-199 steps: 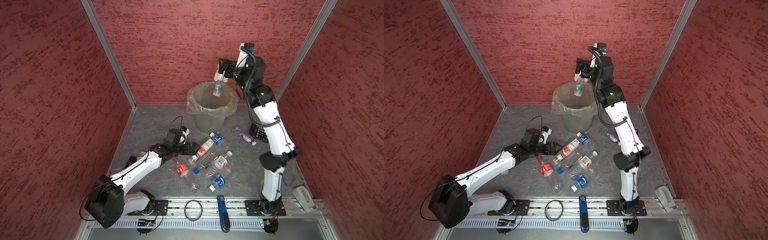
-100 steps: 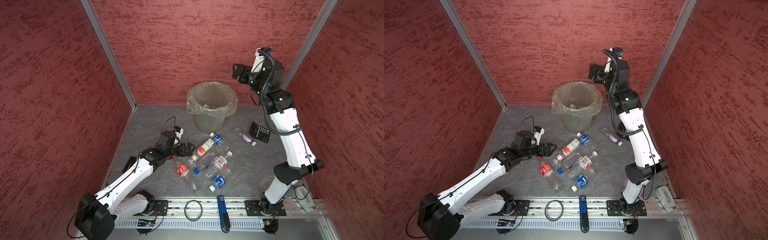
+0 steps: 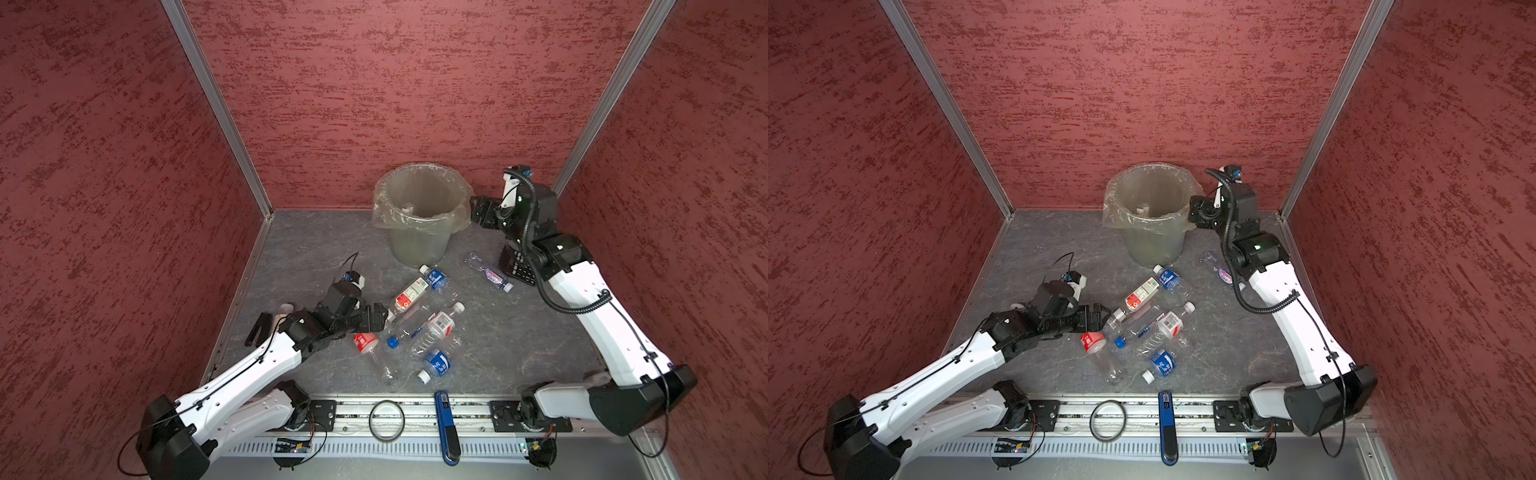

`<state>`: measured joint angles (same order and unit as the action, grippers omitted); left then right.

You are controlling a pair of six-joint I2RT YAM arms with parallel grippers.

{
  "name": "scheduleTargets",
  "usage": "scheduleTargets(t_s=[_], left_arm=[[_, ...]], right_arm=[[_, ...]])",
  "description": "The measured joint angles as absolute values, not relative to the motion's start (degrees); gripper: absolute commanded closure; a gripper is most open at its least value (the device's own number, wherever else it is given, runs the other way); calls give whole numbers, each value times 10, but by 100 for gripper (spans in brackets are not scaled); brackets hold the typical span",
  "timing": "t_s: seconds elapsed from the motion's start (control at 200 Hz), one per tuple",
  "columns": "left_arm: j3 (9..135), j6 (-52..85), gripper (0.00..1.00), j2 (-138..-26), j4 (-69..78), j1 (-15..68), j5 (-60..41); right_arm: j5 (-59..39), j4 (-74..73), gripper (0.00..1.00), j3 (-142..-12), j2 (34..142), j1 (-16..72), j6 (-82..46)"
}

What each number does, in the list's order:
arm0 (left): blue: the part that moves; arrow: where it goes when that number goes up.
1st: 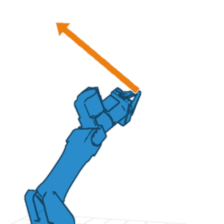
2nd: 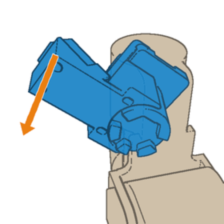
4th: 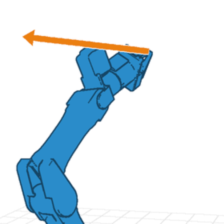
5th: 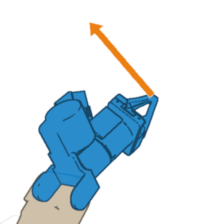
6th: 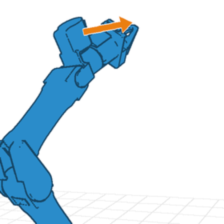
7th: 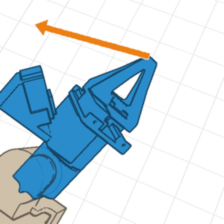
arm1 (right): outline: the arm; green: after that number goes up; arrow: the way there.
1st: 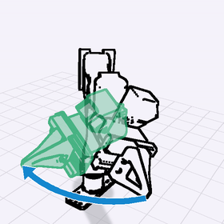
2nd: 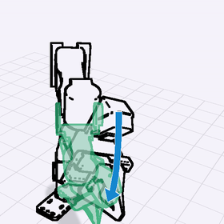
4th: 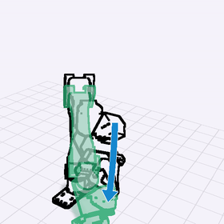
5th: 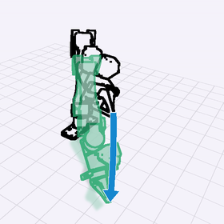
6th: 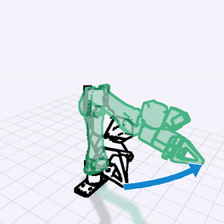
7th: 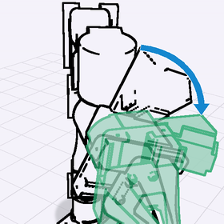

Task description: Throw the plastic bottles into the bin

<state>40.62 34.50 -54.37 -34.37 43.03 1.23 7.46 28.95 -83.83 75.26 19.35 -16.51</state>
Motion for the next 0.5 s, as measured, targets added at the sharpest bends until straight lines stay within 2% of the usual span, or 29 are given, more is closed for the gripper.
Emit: scheduleTargets(t_s=[0.15,0.501], left_arm=[[398,411,0,-539,-382,494,56],[364,577,1,-536,-411,568,79]], right_arm=[[63,286,19,-757,708,194,-170],[52,285,24,-593,636,197,-189]])
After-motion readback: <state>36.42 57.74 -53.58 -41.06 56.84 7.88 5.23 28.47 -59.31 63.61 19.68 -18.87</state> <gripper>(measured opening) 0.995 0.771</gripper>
